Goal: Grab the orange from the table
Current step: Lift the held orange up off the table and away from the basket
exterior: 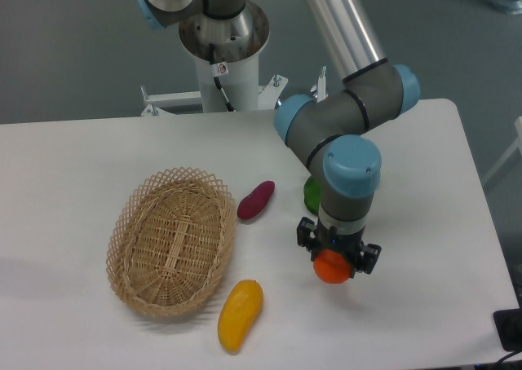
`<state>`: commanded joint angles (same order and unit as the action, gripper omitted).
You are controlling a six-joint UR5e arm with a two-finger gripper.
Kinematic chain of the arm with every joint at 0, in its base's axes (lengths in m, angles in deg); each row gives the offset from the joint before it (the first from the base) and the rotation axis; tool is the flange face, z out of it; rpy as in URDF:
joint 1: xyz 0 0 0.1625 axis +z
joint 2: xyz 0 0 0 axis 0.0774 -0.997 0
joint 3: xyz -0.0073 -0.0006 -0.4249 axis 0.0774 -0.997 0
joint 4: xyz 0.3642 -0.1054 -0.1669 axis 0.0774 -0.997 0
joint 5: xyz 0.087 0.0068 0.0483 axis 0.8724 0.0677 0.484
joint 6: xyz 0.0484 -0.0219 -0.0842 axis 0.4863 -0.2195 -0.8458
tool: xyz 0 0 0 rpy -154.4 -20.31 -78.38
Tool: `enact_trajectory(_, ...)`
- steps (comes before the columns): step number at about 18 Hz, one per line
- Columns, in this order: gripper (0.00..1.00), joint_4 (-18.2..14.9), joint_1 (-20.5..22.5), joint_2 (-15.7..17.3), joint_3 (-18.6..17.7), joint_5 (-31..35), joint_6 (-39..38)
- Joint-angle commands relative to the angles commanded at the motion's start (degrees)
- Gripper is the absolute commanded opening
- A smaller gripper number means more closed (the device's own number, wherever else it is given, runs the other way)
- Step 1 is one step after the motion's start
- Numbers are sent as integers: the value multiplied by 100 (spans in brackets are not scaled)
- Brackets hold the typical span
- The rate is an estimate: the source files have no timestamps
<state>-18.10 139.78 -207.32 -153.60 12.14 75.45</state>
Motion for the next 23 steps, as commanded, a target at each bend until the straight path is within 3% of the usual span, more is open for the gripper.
enact_trajectory(4, 78, -351, 255, 176, 87, 0, 431)
enact_trajectory(9, 78, -1168, 325, 97, 632, 149, 458)
enact_trajectory(23, 78, -1214, 299, -43, 809, 624, 458)
